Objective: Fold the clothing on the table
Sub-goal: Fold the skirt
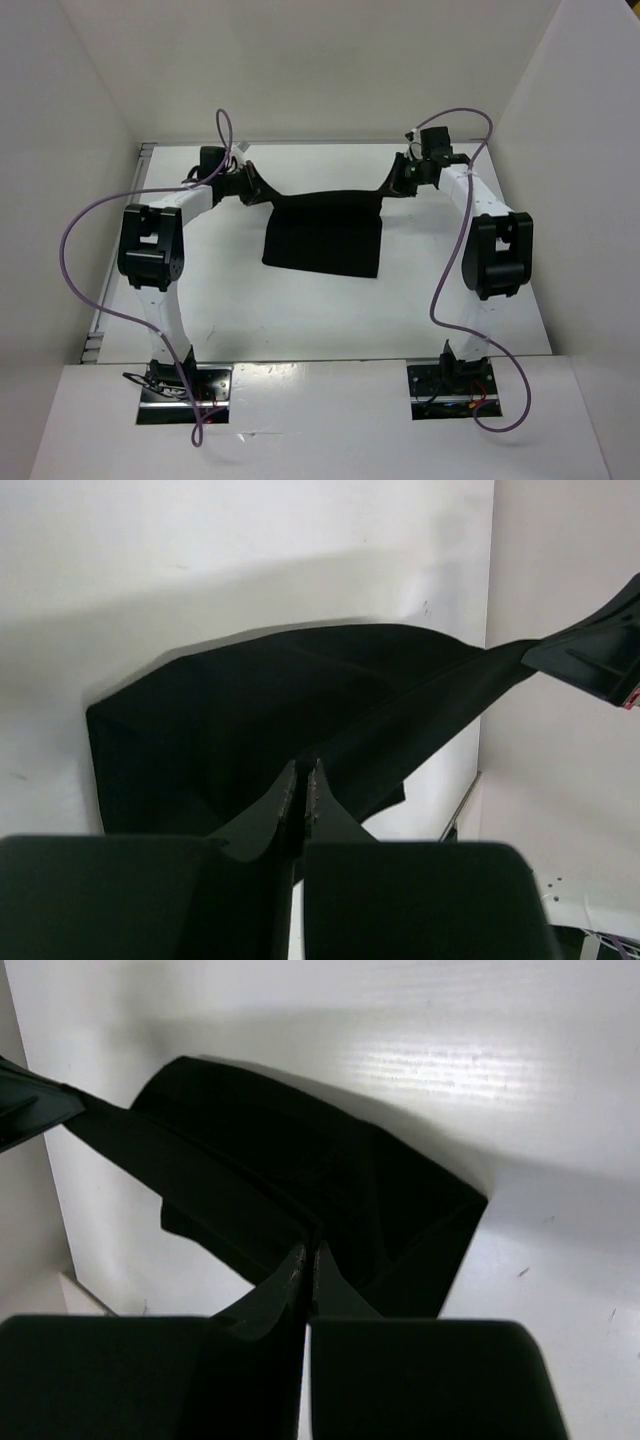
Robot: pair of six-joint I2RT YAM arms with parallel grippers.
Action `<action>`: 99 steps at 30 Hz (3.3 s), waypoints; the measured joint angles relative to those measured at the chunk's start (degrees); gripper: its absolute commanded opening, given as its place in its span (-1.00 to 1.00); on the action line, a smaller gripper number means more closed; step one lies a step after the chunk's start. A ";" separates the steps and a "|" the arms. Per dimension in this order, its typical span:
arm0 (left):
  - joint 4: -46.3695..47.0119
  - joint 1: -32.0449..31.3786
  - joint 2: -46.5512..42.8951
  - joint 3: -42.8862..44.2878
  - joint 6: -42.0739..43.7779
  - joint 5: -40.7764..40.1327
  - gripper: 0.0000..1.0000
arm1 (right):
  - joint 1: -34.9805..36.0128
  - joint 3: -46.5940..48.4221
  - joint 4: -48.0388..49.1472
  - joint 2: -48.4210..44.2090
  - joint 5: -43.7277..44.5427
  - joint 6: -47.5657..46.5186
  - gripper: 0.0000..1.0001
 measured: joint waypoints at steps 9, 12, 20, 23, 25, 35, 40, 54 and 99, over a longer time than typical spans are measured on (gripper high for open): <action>0.52 0.00 -6.86 -6.99 0.31 0.15 -1.00 | 1.53 -12.11 -1.27 -6.60 -1.36 -0.20 -1.00; 0.57 0.02 -8.59 -9.01 0.35 0.17 -1.00 | 2.97 -15.52 -2.25 -7.34 -1.29 -0.22 -1.00; 0.37 -0.13 -10.75 -15.69 1.42 0.11 -1.00 | 4.90 -19.52 -4.11 -7.63 -0.50 -0.24 -1.00; -0.35 -0.74 -10.75 -18.32 1.81 0.09 -1.00 | 5.18 -19.98 -4.39 -7.96 0.26 -0.22 -1.00; -0.90 -1.27 -10.75 -19.74 2.01 0.07 -1.00 | 5.33 -20.33 -4.52 -8.17 0.55 -0.22 -1.00; -7.10 -1.77 -13.84 -23.45 4.66 -3.04 -0.82 | 8.68 -22.91 -7.08 -8.52 1.27 -0.74 -0.66; -10.08 -1.77 -13.94 -23.93 6.01 -2.93 0.00 | 10.93 -25.55 -11.02 -8.50 0.94 -2.01 -0.27; -20.92 -1.75 -26.49 -20.28 7.19 -1.27 -0.61 | 11.10 -17.14 -20.13 -16.83 1.20 -0.31 -0.47; -9.94 -3.61 -9.16 -16.31 3.61 -4.22 -0.27 | 17.00 -17.25 -9.27 -13.40 -7.43 5.18 -0.51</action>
